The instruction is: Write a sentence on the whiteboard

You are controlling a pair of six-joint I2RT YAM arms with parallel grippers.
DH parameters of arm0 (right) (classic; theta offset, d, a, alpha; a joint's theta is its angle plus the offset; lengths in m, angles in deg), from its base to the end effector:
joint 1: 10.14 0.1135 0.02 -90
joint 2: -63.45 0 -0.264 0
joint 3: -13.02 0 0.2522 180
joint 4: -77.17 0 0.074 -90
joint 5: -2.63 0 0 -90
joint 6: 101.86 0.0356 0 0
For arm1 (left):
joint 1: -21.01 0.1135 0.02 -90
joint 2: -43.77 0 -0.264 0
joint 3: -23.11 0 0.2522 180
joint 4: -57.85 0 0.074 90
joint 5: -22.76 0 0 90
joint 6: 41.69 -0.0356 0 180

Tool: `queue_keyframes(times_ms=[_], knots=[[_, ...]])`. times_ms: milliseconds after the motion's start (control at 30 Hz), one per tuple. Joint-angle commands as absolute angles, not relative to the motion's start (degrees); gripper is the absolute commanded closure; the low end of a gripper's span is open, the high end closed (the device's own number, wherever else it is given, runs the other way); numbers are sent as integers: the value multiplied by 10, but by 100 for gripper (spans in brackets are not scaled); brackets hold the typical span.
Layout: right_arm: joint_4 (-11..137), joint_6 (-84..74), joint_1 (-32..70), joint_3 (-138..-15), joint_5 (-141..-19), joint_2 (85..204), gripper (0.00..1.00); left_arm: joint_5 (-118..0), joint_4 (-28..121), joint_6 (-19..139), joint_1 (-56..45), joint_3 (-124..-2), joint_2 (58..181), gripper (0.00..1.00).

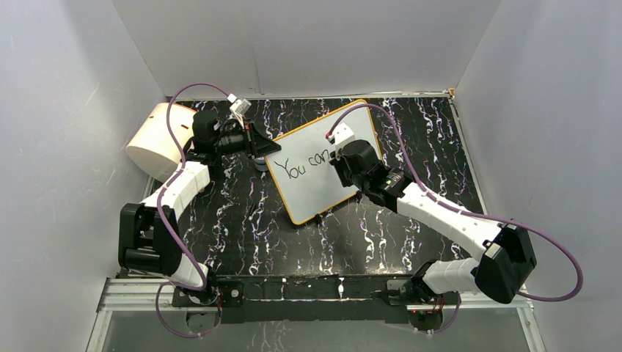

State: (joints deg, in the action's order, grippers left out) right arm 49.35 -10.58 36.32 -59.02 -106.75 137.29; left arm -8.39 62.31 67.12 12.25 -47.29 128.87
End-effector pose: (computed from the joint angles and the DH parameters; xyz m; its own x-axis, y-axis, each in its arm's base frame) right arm 0.2098 0.2036 0.3060 -0.3512 -0.3390 -0.8728 -0.4774 0.8667 -0.1445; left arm 0.3238 -0.0807 0.2961 -0.4601 -0.0979 -0.8825 0.8058 0.3713 -0.4613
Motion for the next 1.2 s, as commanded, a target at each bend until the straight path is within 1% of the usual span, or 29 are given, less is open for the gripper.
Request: queue_keyframes(times_ms=[0, 400, 867, 1167], knots=[[500, -104, 359, -588, -1077, 1354, 100, -63, 561, 639, 93, -461, 1310, 100], [505, -110, 354, -597, -1079, 1332, 100, -65, 559, 637, 93, -462, 1310, 100], [498, -118, 278, -589, -1045, 1297, 100, -66, 557, 638, 93, -463, 1310, 100], [504, -117, 265, -591, -1019, 1303, 100, -66, 556, 640, 93, -464, 1310, 100]])
